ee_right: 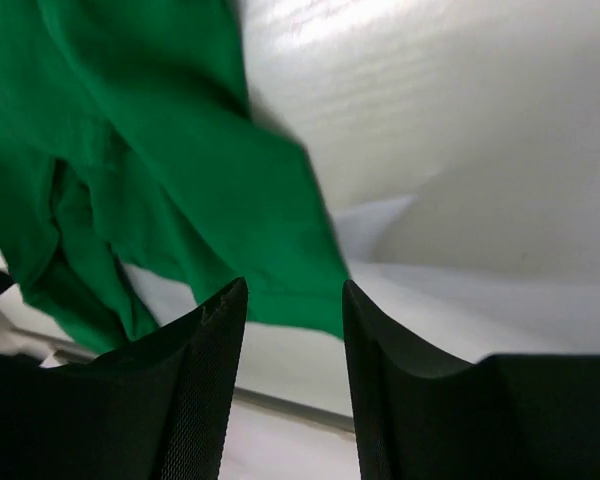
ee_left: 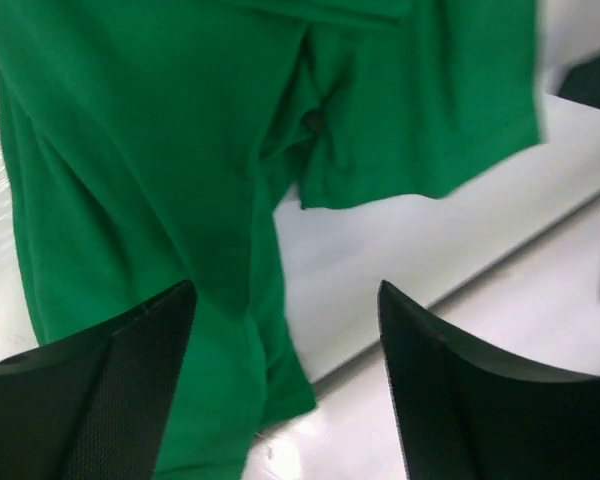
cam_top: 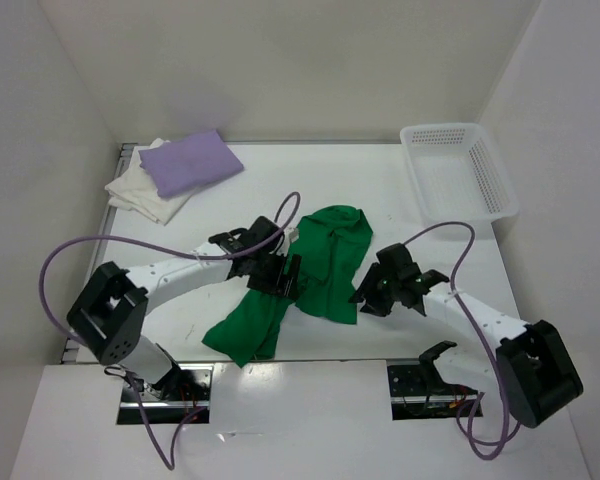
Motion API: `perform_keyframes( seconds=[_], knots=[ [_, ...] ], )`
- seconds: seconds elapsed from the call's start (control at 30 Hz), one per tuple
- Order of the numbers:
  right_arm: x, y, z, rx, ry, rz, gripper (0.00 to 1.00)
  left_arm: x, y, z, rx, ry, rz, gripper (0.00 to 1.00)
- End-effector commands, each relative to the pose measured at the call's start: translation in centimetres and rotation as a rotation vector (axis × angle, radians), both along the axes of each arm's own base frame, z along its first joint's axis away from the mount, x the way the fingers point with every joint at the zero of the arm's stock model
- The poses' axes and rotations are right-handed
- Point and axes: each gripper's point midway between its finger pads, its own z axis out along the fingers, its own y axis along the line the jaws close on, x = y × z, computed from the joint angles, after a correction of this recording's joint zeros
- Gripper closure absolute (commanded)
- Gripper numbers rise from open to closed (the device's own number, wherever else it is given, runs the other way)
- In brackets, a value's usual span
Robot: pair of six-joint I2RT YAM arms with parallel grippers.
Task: Fold and stack the t-shirts
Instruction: Flatten out the tshirt
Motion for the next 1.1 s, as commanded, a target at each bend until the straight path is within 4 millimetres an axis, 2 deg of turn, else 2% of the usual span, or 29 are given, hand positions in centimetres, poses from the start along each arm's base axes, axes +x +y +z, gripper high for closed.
perform_keyframes(
  seconds=[0.0,0.03,0.1,0.13,0.2,0.23,0.37,0.47,0.53,0.57,0.6,0.67,0.7,0.73,0.77,0.8,0.83,0.87,0.9,0.93,0.97,1.0,1.07],
  knots=[
    [-1.3,0.0,0.2,0.042,0.008,-0.088,0.51,1.2,0.0,-1.9,0.101,-0.028,-0.007,0.21],
    [-1.4,0.0,0.7,0.059,-0.013,-0.096,0.51,1.8,0.6,-2.7,0.145,-0.042,0.015,0.28],
    [-2.8,0.0,0.0,0.071,0.022,-0.107,0.49,2.6,1.1,-3.2,0.187,-0.063,0.038,0.45],
    [-3.2,0.1,-0.3,0.076,0.03,-0.11,0.49,3.3,1.2,-2.9,0.202,-0.089,0.054,0.6],
    [-4.4,0.2,-1.1,0.073,0.057,-0.103,0.49,3.7,1.2,-2.9,0.211,-0.1,0.05,0.72],
    [-4.7,0.2,-1.4,0.073,0.07,-0.107,0.49,3.7,1.2,-2.9,0.211,-0.1,0.05,0.81],
    [-4.8,0.4,-1.9,0.087,0.073,-0.111,0.49,5.5,3.1,-3.5,0.237,-0.107,0.09,0.94],
    [-4.4,0.4,-2.4,0.076,0.076,-0.117,0.49,7.8,3.6,-2.4,0.233,-0.159,0.097,0.95],
    [-3.5,0.9,-2.2,0.09,0.055,-0.115,0.6,10.3,4.4,-1.4,0.213,-0.212,0.13,0.98],
    [-3.5,0.9,-2.7,0.08,0.07,-0.116,0.65,11.7,4.5,-0.8,0.204,-0.235,0.145,1.0],
    [-3.1,1.2,-2.6,0.083,0.065,-0.116,0.78,13.6,5.5,-0.3,0.198,-0.258,0.183,1.0],
    [-2.0,1.8,-2.2,0.08,0.047,-0.094,0.88,16.3,6.7,-0.9,0.244,-0.284,0.196,1.0],
    [-1.4,2.0,-1.6,0.085,0.027,-0.098,0.96,19.7,7.4,1.3,0.224,-0.339,0.256,1.0],
    [0.0,2.6,-0.2,0.095,-0.02,-0.089,0.99,21.2,7.8,-0.2,0.224,-0.299,0.265,1.0],
    [0.7,2.8,0.6,0.097,-0.049,-0.085,1.0,22.7,6.9,0.4,0.154,-0.291,0.251,0.98],
    [1.7,2.6,1.3,0.08,-0.077,-0.104,1.0,24.1,7.0,0.9,0.142,-0.291,0.259,0.96],
    [2.8,3.0,3.3,0.08,-0.115,-0.1,1.0,27.7,6.0,3.5,0.105,-0.363,0.262,0.92],
    [3.2,2.9,4.0,0.063,-0.137,-0.09,1.0,28.8,5.5,4.8,0.089,-0.376,0.258,0.8],
    [4.0,2.5,4.9,0.057,-0.161,-0.103,1.0,30.1,5.0,4.8,0.087,-0.379,0.258,0.76],
    [4.8,2.0,6.2,0.058,-0.179,-0.118,1.0,31.2,4.6,6.5,0.072,-0.409,0.262,0.75],
    [5.1,1.6,6.7,0.05,-0.193,-0.117,1.0,32.7,3.6,10.5,0.014,-0.48,0.255,0.73],
    [5.3,1.2,7.7,0.057,-0.219,-0.124,1.0,32.3,3.4,10.7,0.007,-0.458,0.241,0.69],
    [4.9,0.7,8.6,0.057,-0.232,-0.126,1.0,32.3,4.2,12.6,-0.032,-0.481,0.283,0.69]
  ],
)
